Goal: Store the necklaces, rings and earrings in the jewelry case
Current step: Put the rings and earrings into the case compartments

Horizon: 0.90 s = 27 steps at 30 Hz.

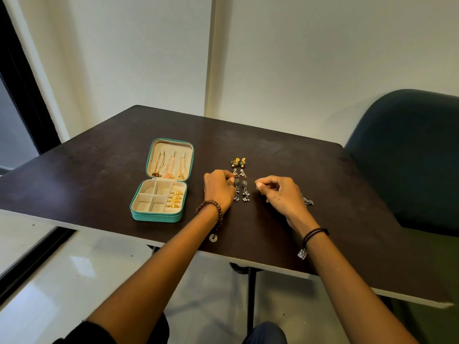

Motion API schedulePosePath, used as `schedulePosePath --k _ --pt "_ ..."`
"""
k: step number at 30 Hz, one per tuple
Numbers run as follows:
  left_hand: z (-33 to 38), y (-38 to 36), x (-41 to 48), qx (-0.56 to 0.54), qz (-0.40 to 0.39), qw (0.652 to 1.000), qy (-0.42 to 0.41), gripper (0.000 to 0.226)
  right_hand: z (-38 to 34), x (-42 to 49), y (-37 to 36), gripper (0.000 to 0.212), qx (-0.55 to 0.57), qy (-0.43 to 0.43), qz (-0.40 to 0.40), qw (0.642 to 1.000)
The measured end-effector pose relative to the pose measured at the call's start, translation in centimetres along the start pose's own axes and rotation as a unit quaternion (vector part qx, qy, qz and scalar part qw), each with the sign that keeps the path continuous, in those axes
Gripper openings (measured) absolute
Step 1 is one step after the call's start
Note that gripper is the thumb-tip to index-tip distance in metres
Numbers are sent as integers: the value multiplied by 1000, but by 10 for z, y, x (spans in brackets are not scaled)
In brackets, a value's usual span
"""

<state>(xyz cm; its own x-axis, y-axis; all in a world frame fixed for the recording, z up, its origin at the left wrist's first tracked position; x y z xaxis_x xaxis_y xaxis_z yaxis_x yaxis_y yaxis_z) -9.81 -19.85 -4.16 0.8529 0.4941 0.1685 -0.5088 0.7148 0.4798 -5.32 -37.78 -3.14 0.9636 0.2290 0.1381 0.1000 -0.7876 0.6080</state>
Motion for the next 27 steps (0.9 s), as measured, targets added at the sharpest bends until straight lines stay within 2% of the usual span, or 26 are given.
schedulePosePath --k 4,9,17,20,23,27 --pt "10 1 -9 -21 16 999 -19 19 2 -10 23 8 8 6 10 1000" --pt "43 -9 -25 -39 -5 997 -67 18 14 -16 67 10 -1 12 56 998" --pt "77 -74 -48 -70 -136 985 -83 26 57 -22 107 15 -34 -33 100 994" --pt "83 -97 -50 -30 -186 975 -114 37 69 -25 101 19 -42 -37 77 996" --pt "86 -111 -47 38 -218 961 -167 48 69 -31 97 20 -65 10 84 994" --pt "85 -114 -41 91 -210 952 -204 36 63 -34 95 14 -84 65 118 987"
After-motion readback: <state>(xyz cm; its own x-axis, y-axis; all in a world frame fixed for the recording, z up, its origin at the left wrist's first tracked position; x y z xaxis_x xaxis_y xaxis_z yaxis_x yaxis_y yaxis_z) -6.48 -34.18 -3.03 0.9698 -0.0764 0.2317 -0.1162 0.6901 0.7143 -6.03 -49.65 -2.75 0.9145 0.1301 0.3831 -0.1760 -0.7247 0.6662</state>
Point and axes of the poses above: each hand's wrist, its own x-axis towards the middle knuckle, its own y-axis out of the back of the hand, z = x × y, the point moved 6 cm from there along x, towards the middle knuckle, and after that the axes turned 6 degrees about -x, right-handed, at the moved point
